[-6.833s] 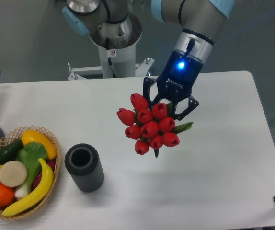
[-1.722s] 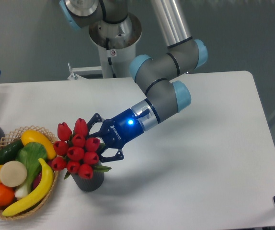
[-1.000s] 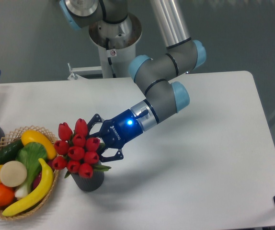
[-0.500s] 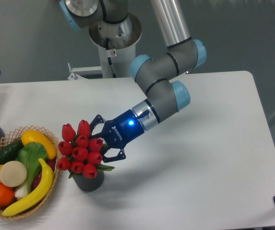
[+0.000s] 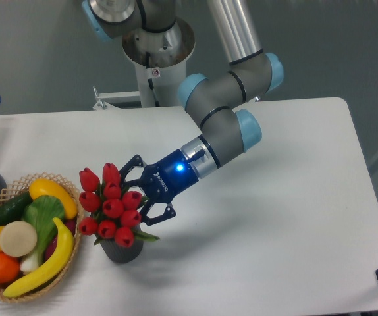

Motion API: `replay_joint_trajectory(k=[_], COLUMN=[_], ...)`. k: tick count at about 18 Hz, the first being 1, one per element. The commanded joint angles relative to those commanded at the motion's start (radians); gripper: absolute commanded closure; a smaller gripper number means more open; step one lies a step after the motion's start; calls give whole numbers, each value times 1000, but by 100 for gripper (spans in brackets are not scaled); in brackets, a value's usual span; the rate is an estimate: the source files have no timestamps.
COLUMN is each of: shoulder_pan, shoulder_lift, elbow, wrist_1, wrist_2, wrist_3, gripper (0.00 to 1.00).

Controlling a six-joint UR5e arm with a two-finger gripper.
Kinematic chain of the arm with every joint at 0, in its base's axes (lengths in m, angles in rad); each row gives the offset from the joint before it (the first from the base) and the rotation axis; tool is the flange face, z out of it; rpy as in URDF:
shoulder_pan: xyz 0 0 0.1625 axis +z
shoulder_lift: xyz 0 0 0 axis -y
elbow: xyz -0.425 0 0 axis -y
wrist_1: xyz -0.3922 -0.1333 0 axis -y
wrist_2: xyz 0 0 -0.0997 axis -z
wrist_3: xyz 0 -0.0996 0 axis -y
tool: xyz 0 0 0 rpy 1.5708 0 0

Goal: Insert the flowers into the vase
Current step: 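Push the tulip bunch further down into the vase, then open the gripper to release the tulips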

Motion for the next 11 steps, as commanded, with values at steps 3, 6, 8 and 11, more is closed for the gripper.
replay_joint_trajectory(k=[3, 6, 8, 11], shoulder_pan=[2, 9, 18, 35], shoulder_lift=[2, 9, 29, 72], elbow=[-2, 0, 2, 0], wrist_1=[-2, -2, -2, 2], wrist_2=[5, 5, 14, 160], wrist_3=[-2, -2, -2, -2], gripper=[0, 0, 0, 0])
